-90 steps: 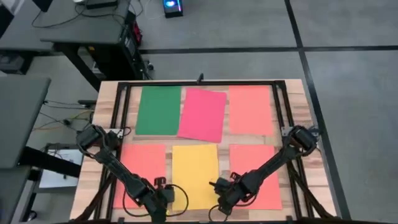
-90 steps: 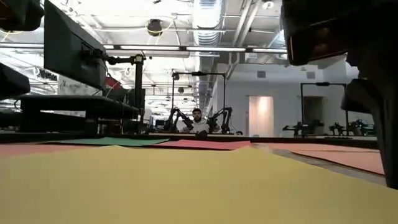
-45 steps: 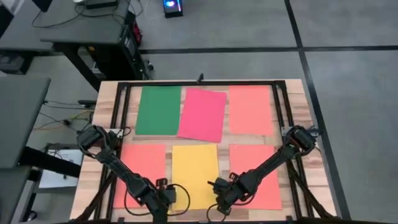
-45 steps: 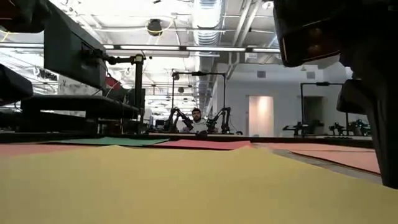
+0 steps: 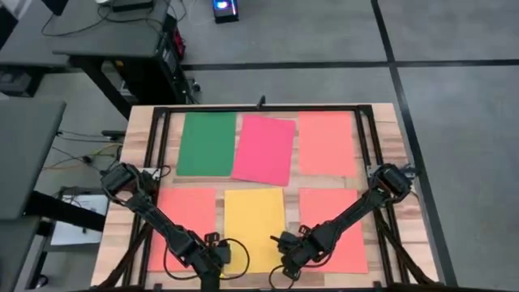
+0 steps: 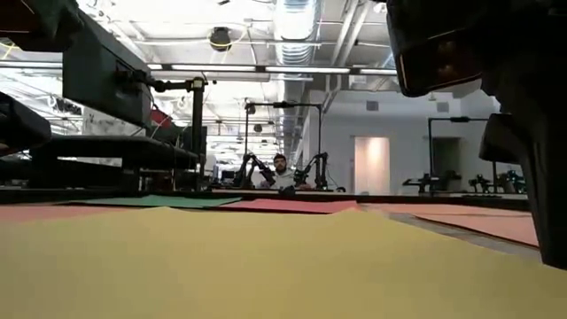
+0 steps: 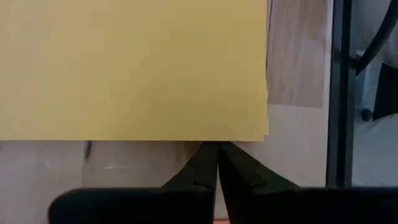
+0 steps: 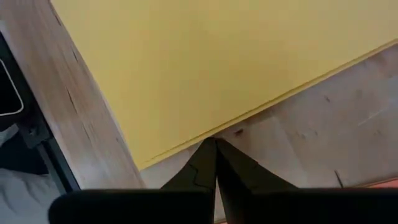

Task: Organize paper
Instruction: Stack the yellow paper on top of the yellow paper

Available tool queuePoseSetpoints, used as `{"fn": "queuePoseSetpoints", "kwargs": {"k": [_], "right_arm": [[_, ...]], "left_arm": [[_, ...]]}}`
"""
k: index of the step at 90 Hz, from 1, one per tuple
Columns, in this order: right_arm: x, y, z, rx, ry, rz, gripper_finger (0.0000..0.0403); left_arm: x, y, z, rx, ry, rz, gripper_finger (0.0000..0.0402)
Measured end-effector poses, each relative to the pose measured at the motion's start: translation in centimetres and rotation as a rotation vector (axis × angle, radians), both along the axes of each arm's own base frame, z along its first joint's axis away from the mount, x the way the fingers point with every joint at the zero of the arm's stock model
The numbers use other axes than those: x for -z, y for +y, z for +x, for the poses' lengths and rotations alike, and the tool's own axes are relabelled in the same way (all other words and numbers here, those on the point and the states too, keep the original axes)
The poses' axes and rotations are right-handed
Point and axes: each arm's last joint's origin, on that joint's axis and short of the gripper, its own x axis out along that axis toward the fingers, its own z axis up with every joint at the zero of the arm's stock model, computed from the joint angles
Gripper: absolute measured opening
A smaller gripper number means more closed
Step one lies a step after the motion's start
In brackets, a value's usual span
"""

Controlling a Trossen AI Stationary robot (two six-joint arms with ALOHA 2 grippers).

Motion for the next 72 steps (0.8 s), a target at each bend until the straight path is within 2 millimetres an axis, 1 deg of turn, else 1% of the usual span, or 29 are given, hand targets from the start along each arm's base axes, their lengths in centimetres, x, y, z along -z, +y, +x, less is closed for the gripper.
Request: {"fn": "queuePoseSetpoints", "kwargs": {"k": [72], "right_arm": [[0.07,-0.05,-0.07,0.014,0.016,0.006,0.0]], "left_arm": [[0.0,0.21,0.29,-0.004,-0.003,-0.005,0.0]]}}
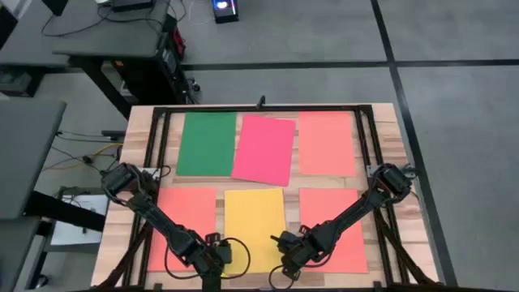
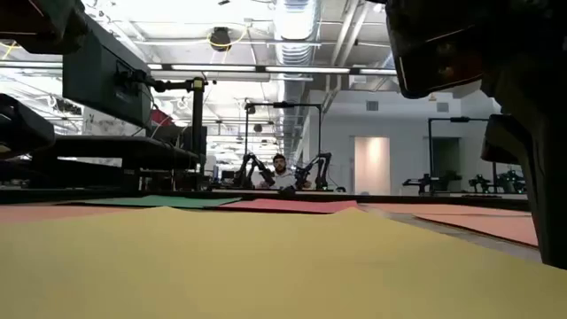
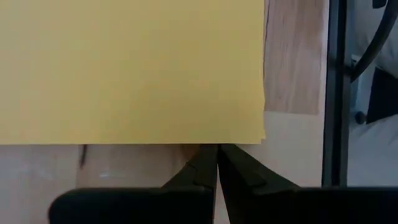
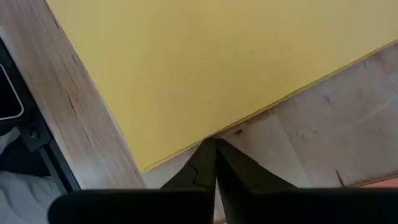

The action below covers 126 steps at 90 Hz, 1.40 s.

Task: Organize paper
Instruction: Stack the yellow paper on top of the yellow paper, then adjust the green papers

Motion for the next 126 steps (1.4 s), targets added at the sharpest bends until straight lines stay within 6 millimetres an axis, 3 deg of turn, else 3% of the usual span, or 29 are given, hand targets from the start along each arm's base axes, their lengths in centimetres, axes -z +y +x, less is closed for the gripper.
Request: {"fn": "queuePoseSetpoints", "kwargs": {"k": [50,83,106,126], "right_arm": [[0.0,-0.1,-0.4,-0.028,0.05,0.006,0.0],[-2.6,-1.6,-2.1,-0.039,0.123,-0.082,0.0],[-5.7,-5.0,-1.7,-0.059,0.043,-0.223,0.0],[-8.2,-11.4,0.3,-0.094,-0.037,-0.422,0.0]], "left_arm": [[0.2,0.2,-0.7,0.011,0.08,0.029,0.0],[-2.0,1.4,-2.0,0.014,0.126,0.059,0.0],[-6.0,3.2,-2.6,0.042,0.009,0.125,0.0],[-10.8,8.8,-2.9,0.013,-0.146,0.36,0.0]]}}
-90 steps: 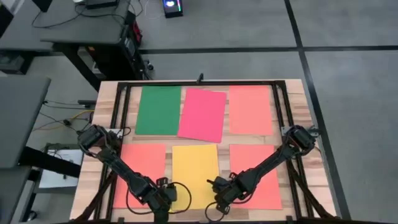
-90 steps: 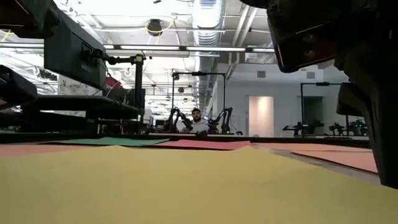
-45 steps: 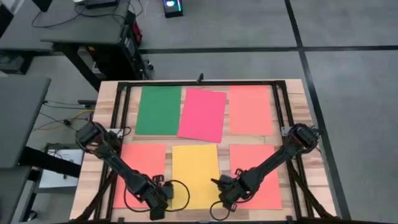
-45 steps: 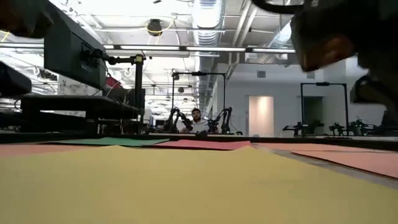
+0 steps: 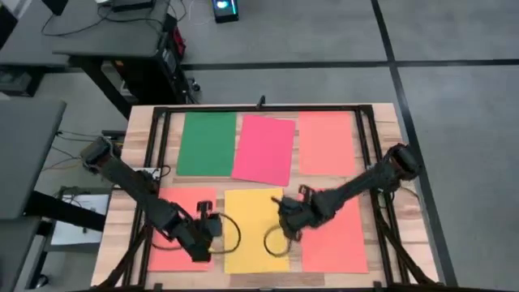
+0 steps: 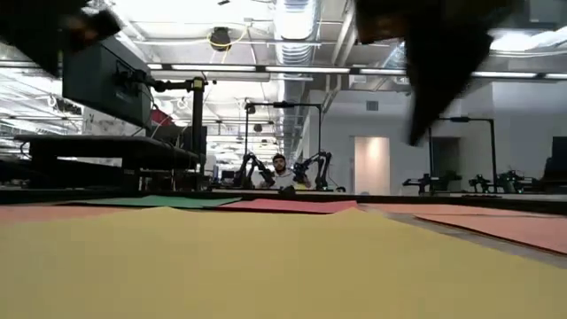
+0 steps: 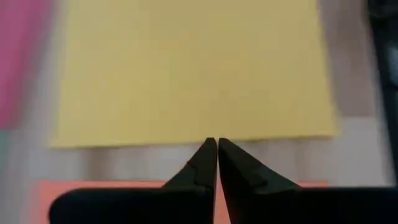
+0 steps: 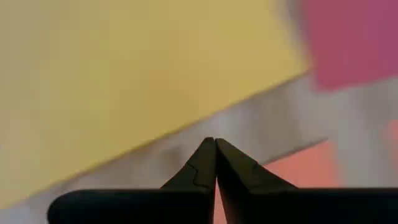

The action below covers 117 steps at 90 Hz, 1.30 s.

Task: Organize paper
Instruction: Adjust the green papers

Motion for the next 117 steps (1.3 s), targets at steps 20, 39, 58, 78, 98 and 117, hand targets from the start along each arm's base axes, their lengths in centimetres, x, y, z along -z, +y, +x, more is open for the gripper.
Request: {"fn": "queuePoseSetpoints", "kwargs": {"k": [20,39,58,78,98,117], "right_arm": [[0.1,-8.4,1.6,0.044,0.064,-0.081,0.0],[1.9,-13.9,0.7,0.178,0.156,-0.086,0.0],[3.5,-15.2,-0.3,0.184,0.199,-0.033,0.0],[3.6,-16.4,-0.3,0.164,0.199,-0.035,0.0],[3.5,-17.6,0.0,0.14,0.168,-0.048,0.0],[3.4,-18.6,0.3,0.104,0.125,-0.048,0.0]], "left_arm": [[-0.2,9.4,1.0,-0.112,0.089,0.142,0.0],[2.1,17.0,1.9,-0.139,0.156,0.13,0.0],[4.0,22.5,1.8,-0.124,0.166,0.096,0.0],[5.3,27.2,0.4,-0.188,0.241,0.059,0.0],[6.6,30.5,-0.6,-0.237,0.248,-0.037,0.0],[8.8,32.2,-0.9,-0.279,0.309,-0.093,0.0]]}}
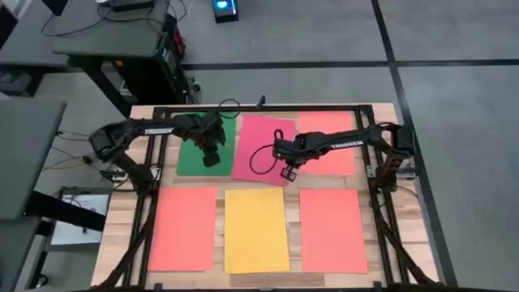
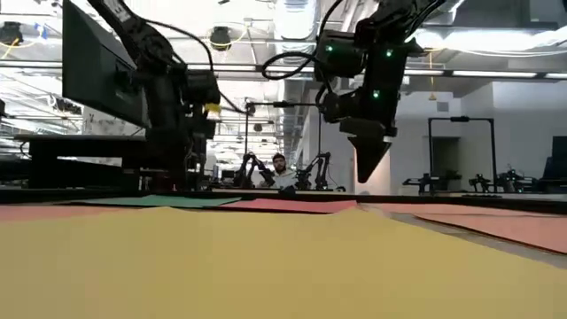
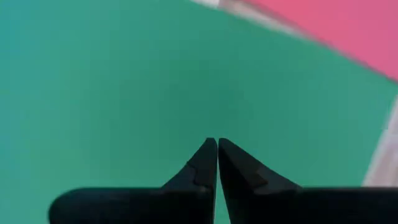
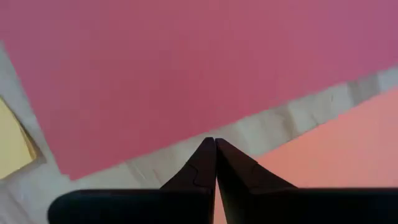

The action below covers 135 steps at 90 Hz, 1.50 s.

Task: Organize paper
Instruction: Adjust the green papers

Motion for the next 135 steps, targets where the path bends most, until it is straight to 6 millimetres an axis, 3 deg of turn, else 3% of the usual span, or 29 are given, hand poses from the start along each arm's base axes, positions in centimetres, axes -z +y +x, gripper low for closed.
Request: {"fn": "queuePoseSetpoints", "kwargs": {"k": [23,135], "right_arm": [[0.0,-0.9,-0.1,-0.013,-0.001,-0.009,0.0],[-0.1,-1.1,0.1,-0.017,-0.033,0.005,0.0]], "left_arm": [[1.7,0.4,0.2,-0.047,0.05,-0.055,0.0],[1.7,-0.2,-0.8,-0.205,0.149,-0.099,0.0]]}}
